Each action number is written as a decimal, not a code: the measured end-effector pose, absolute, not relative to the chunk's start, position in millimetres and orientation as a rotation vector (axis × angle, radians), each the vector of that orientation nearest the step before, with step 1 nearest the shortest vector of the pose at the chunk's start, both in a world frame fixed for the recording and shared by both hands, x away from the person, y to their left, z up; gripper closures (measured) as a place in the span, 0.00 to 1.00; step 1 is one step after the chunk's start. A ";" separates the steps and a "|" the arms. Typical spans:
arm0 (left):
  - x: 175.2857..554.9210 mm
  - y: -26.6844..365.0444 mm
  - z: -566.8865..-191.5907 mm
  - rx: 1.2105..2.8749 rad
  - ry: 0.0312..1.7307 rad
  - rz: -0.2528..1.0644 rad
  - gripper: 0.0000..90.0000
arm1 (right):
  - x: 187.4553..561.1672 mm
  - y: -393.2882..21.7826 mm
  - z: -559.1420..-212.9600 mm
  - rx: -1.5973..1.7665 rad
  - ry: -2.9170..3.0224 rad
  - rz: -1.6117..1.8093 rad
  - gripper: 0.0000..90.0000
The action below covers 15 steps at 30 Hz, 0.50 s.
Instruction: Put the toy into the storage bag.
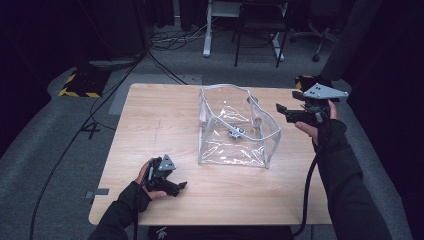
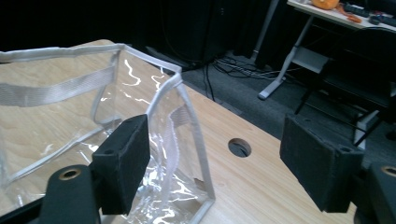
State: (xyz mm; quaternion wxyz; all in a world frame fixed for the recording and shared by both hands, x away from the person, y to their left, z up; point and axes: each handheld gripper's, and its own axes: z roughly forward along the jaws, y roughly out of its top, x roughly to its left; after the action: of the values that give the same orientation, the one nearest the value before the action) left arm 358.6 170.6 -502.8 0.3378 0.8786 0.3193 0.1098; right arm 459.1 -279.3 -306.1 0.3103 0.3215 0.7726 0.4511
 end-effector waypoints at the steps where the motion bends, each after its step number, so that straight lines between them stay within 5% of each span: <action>1: 358.5 170.5 -502.9 2.288 0.835 0.285 0.07 | 459.4 -281.1 -306.2 0.857 2.030 1.193 0.27; 15: 358.6 170.7 -502.8 2.290 0.831 0.286 0.07 | 462.8 -294.5 -315.2 0.912 2.018 1.158 0.28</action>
State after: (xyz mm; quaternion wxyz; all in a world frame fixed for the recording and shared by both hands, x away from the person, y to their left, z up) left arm 358.6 170.7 -502.8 0.3376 0.8787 0.3191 0.1099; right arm 462.8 -294.5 -315.2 0.3156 0.3463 0.7662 0.4397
